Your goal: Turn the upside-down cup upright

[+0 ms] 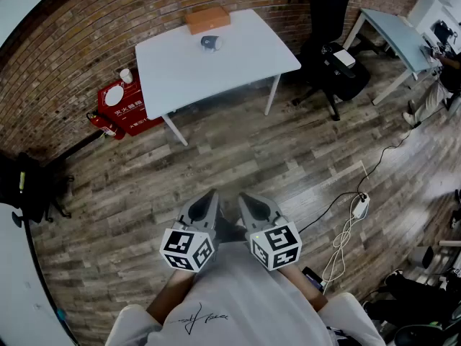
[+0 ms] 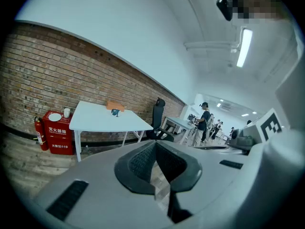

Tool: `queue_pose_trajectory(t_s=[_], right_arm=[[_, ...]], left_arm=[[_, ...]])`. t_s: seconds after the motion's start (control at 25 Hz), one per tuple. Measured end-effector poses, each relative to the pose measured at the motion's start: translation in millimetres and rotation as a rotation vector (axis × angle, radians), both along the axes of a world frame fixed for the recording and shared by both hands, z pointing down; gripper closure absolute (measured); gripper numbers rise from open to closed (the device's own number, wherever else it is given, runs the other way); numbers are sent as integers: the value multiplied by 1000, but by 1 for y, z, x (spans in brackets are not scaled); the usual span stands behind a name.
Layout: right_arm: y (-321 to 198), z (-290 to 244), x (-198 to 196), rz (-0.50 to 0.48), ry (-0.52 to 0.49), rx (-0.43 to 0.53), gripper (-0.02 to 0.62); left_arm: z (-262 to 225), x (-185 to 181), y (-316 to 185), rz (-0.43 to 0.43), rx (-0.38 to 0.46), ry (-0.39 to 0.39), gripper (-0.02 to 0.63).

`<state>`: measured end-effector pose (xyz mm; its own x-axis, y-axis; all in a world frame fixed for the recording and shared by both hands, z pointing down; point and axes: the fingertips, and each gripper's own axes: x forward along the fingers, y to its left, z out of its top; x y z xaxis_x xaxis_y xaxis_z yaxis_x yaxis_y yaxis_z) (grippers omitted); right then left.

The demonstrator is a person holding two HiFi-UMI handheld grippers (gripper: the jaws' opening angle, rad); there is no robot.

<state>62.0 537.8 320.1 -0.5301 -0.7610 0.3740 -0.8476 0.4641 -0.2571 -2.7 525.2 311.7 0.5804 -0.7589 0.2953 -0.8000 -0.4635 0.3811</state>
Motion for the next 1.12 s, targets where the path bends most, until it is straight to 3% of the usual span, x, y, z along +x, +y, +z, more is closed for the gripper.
queue_pose_trajectory(t_s=[0.56,0.76,1.12], right_arm=[[-5,7,6,-12,-39,-29,575],[-16,12,5,-20,-47,-43,575],[-52,18,-2,-40,8,-51,575]], left_arm=[[7,-2,-5,-17,-24,-4,595],[24,-1,-15,2,-57,-59,595],[20,-13,-48,-10,-61,-3,595]])
